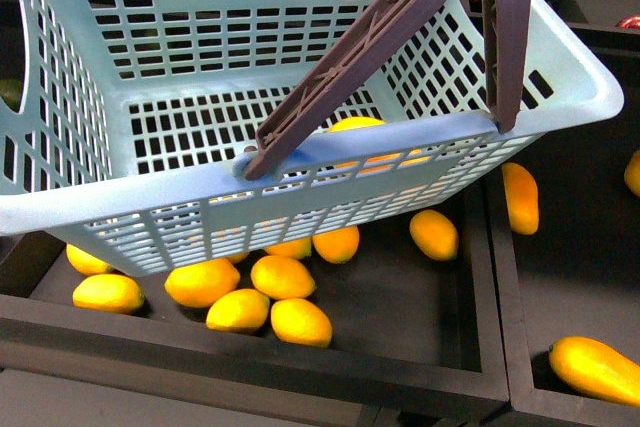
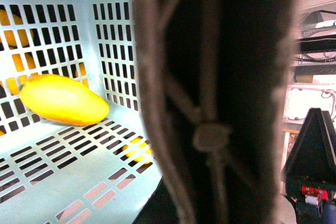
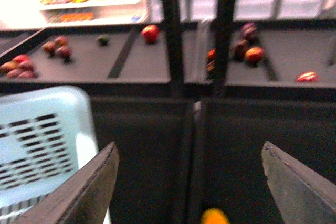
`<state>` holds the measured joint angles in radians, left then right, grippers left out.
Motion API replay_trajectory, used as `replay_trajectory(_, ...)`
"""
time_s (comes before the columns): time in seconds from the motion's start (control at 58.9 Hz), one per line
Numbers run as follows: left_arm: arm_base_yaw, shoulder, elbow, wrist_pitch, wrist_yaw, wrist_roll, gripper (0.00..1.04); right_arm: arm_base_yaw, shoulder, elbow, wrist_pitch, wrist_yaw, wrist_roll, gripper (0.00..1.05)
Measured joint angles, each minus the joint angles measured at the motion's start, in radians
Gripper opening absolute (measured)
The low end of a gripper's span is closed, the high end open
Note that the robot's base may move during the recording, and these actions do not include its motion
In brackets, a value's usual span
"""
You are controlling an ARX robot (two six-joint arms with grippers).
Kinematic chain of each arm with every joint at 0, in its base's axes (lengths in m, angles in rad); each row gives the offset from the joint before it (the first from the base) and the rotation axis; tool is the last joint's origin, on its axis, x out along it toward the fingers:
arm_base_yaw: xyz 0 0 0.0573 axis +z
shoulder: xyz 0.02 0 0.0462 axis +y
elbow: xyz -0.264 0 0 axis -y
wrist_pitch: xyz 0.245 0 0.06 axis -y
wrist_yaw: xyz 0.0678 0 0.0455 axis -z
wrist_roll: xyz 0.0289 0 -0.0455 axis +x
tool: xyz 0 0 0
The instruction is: Pick mango and avocado into basket
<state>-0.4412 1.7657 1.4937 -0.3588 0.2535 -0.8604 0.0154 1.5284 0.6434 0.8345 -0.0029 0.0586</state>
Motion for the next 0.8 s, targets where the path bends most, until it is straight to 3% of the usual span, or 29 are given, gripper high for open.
replay_trajectory(0.153,0.000,0.002,0.000,0.000,0.008,-0.001,0.05,-0.015,-0.104,-0.159,0.102,0.005,-0.040,0.48)
replay_trajectory(0.34,-0.003,0.002,0.000,0.000,0.008,-0.003,0.05,-0.015,-0.267,-0.352,0.120,0.004,-0.055,0.02)
replay_trajectory(0.798,-0.003,0.002,0.000,0.000,0.007,-0.001,0.05,-0.015,-0.560,-0.554,0.034,0.004,-0.056,0.02)
